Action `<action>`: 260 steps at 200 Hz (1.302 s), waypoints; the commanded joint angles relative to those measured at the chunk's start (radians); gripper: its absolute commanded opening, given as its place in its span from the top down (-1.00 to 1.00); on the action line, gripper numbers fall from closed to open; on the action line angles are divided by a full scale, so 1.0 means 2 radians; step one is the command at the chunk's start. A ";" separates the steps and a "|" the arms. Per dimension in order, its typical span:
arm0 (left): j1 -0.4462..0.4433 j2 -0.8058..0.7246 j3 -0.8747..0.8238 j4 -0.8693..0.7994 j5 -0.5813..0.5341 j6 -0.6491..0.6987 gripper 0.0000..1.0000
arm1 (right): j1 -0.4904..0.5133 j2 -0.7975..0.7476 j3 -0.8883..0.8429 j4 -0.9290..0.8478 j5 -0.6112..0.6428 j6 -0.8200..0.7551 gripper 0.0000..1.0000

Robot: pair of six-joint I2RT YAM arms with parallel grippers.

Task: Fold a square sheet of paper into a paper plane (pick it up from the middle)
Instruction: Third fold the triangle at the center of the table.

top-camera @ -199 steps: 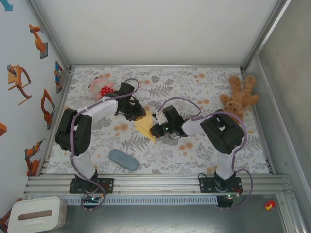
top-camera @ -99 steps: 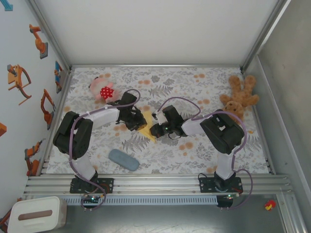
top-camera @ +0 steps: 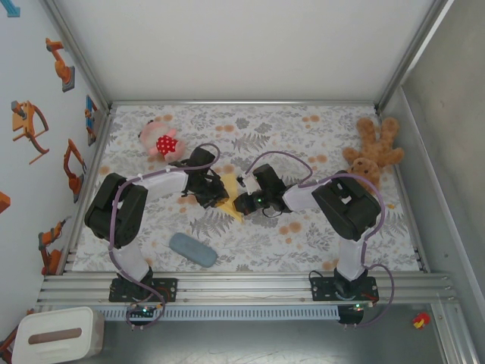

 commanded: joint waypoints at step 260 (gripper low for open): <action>-0.003 0.005 -0.016 -0.011 -0.025 -0.008 0.70 | -0.002 0.030 0.024 -0.062 0.016 0.004 0.75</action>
